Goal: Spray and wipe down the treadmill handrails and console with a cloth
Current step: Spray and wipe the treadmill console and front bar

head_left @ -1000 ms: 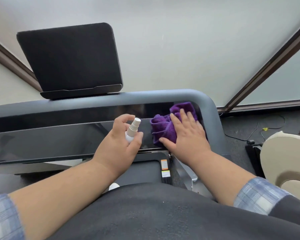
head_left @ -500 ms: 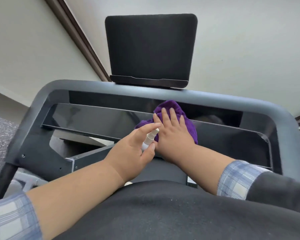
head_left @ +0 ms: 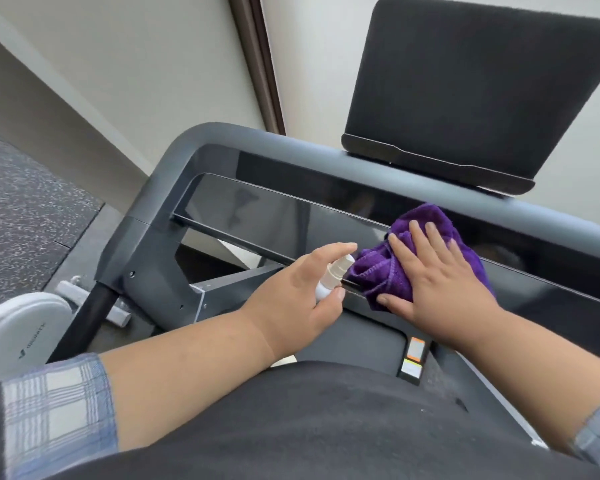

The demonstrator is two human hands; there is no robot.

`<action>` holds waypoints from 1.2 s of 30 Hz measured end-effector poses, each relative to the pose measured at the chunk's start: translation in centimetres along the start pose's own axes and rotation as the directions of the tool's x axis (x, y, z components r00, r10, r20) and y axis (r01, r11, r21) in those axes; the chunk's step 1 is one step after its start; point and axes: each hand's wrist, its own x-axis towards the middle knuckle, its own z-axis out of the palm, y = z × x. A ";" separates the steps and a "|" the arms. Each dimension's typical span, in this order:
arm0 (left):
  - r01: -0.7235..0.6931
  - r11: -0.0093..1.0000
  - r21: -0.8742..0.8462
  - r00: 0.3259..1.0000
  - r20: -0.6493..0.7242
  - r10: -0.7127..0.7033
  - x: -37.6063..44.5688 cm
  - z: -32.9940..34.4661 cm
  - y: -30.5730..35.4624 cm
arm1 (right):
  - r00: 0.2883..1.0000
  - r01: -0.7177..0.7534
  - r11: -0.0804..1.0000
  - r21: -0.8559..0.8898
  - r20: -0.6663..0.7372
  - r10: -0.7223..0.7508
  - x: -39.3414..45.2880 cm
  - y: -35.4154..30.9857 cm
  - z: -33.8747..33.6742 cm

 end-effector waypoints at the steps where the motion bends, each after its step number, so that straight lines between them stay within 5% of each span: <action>1: -0.012 1.000 0.003 1.000 -0.021 0.012 -0.1 -0.8 -0.5 | 1.000 0.022 1.000 0.006 0.006 -0.022 0.9 -1.1 -0.3; 11: 0.013 1.000 -0.005 0.997 -0.072 -0.013 -2.3 -8.4 -7.0 | 0.948 0.312 0.949 0.032 0.055 -0.314 14.8 -17.7 -3.5; 15: -0.028 0.999 -0.025 0.998 -0.061 0.027 -2.8 -10.1 -8.4 | 0.967 0.252 0.927 0.278 -0.052 -0.248 14.4 -17.6 -3.2; 24: -0.076 0.993 -0.095 0.989 -0.130 0.064 -4.2 -13.4 -11.5 | 0.997 -0.073 0.996 0.047 0.044 0.071 9.5 -17.3 -2.3; 31: -0.004 0.994 -0.110 0.988 -0.155 -0.013 -5.8 -14.3 -13.6 | 0.993 0.109 0.994 -0.006 0.039 -0.108 18.1 -25.9 -4.0; 36: 0.021 0.991 -0.130 0.981 -0.190 -0.046 -5.2 -14.6 -13.9 | 0.987 0.149 0.989 0.012 0.065 -0.149 17.9 -25.7 -4.6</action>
